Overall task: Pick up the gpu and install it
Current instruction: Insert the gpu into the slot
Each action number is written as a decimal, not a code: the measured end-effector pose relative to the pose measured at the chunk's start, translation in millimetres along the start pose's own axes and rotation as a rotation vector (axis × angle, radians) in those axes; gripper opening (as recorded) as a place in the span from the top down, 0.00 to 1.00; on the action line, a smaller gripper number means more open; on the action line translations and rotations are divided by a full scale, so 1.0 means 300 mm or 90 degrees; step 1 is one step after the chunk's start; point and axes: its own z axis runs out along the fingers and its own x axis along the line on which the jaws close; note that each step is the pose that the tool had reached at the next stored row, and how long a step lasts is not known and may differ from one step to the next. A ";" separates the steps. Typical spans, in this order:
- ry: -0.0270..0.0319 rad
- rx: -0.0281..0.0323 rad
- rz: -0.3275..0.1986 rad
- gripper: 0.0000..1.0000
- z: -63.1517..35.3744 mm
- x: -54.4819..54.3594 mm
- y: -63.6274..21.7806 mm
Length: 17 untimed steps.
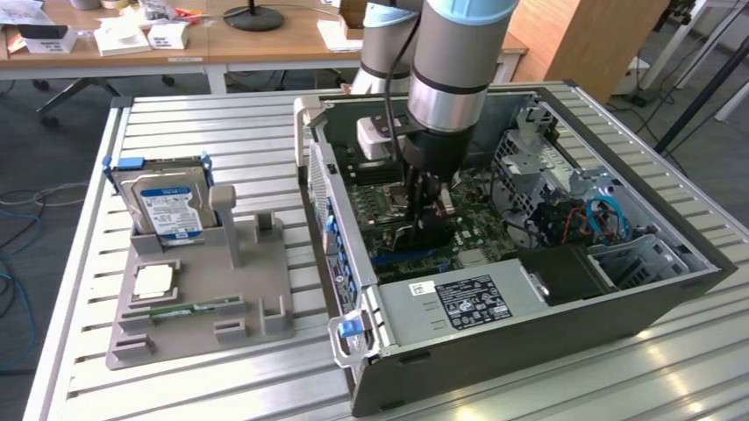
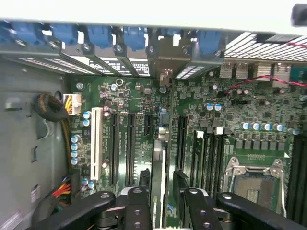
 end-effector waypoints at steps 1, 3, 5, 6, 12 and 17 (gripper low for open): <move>0.0001 0.0000 0.000 0.67 -0.014 0.000 -0.001; 0.0002 0.0000 0.000 0.67 -0.044 0.001 -0.002; 0.0005 0.0000 0.000 0.67 -0.075 0.001 -0.003; 0.0007 0.0000 0.000 0.67 -0.090 0.001 -0.003; 0.0013 0.0000 0.001 0.67 -0.172 0.002 -0.006; 0.0015 0.0000 0.001 0.67 -0.226 0.003 -0.007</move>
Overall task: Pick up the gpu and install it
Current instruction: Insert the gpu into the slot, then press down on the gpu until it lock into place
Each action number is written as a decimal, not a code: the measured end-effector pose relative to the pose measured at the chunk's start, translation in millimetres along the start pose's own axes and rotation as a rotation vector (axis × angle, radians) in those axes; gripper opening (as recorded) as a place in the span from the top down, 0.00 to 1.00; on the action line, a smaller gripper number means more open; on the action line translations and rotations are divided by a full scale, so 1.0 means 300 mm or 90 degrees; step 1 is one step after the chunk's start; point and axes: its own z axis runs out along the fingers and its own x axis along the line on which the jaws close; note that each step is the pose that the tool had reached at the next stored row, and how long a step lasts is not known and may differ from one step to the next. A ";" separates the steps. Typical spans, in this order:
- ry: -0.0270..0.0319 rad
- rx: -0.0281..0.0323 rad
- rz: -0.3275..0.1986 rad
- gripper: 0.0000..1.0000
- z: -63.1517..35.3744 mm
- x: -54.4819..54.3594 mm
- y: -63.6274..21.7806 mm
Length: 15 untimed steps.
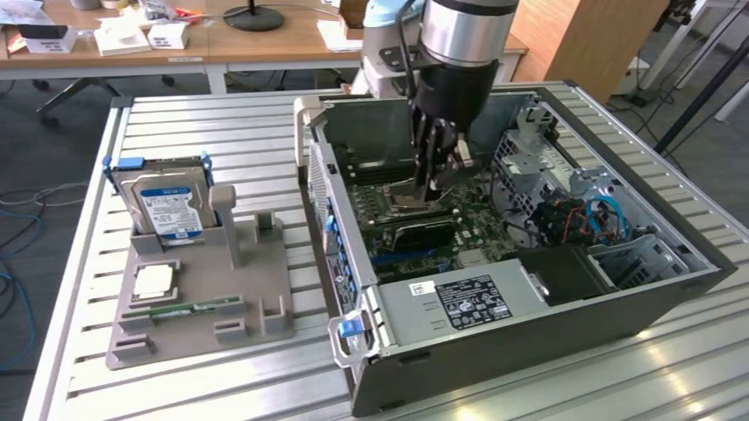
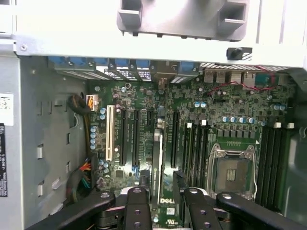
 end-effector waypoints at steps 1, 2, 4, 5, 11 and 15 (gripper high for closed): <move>0.0000 0.0000 0.000 0.67 -0.009 0.000 0.000; 0.0000 0.0000 0.000 0.67 -0.018 0.000 -0.001; 0.0002 0.0000 0.000 0.67 -0.035 0.001 -0.001; 0.0001 0.0000 0.000 0.67 -0.043 0.001 -0.001; 0.0002 0.0000 0.000 0.67 -0.083 0.001 -0.003; 0.0002 0.0000 0.000 0.67 -0.084 0.001 -0.003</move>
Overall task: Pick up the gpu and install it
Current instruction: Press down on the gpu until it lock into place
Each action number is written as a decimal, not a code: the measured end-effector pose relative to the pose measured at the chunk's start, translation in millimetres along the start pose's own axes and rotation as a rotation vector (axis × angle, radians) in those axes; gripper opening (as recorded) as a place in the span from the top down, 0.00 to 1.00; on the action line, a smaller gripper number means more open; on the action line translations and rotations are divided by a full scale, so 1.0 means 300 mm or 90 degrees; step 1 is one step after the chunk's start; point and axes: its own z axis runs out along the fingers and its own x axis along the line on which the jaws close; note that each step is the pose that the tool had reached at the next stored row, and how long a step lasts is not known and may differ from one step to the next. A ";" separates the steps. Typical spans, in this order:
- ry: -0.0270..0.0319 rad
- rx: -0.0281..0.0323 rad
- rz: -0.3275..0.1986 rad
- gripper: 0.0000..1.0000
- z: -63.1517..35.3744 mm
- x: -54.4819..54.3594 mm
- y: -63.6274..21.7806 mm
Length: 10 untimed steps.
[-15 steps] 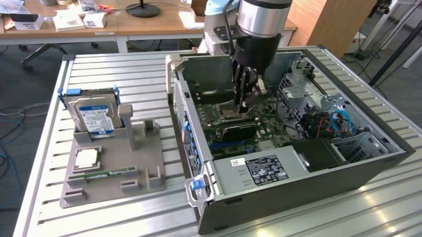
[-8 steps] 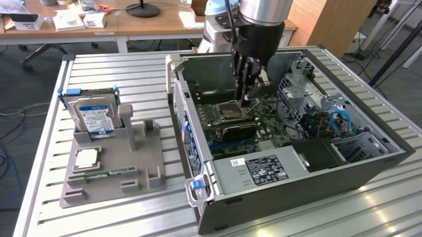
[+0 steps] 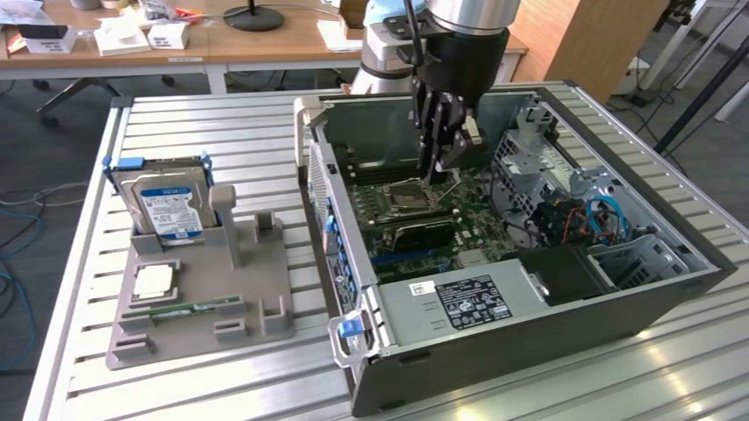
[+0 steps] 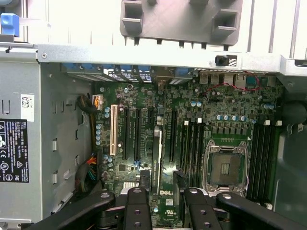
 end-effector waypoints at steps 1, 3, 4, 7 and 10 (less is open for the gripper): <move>0.0000 0.0000 0.000 0.67 0.000 0.000 0.000; 0.0000 0.0000 0.000 0.67 0.000 0.000 0.000; 0.0000 0.0000 0.000 0.67 0.000 0.000 0.000; 0.0000 0.0000 0.000 0.67 0.000 0.000 0.000; 0.0000 0.0000 0.000 0.67 0.000 0.000 0.000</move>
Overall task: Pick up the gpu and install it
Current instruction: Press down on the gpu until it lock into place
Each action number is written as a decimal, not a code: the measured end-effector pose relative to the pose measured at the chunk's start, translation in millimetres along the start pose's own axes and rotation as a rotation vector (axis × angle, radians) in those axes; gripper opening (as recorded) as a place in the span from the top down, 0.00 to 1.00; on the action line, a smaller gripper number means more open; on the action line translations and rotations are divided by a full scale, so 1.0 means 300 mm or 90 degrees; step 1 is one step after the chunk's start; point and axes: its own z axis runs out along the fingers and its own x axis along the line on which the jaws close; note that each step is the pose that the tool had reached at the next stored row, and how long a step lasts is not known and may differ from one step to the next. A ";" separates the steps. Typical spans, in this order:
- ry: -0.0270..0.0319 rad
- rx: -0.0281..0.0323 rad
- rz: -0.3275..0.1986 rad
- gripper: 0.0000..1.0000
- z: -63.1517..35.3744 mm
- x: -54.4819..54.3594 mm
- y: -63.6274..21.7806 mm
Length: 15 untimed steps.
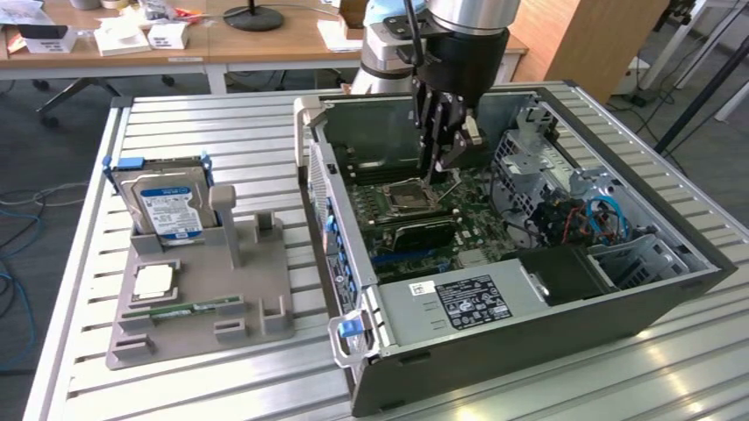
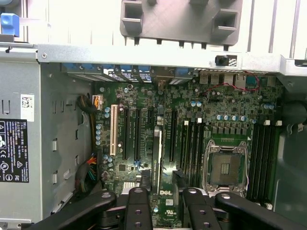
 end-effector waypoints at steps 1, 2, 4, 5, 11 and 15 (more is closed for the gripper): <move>0.0000 0.0000 0.000 0.68 0.000 0.000 0.000; 0.0000 0.0000 0.000 0.75 0.000 0.000 0.000; 0.0000 0.0000 0.000 0.80 0.000 0.000 0.000; 0.0000 0.0000 0.000 0.87 0.000 0.000 0.000; 0.0000 0.0000 0.000 0.90 0.000 0.000 0.000; 0.0000 0.0000 0.001 0.90 0.003 0.000 0.000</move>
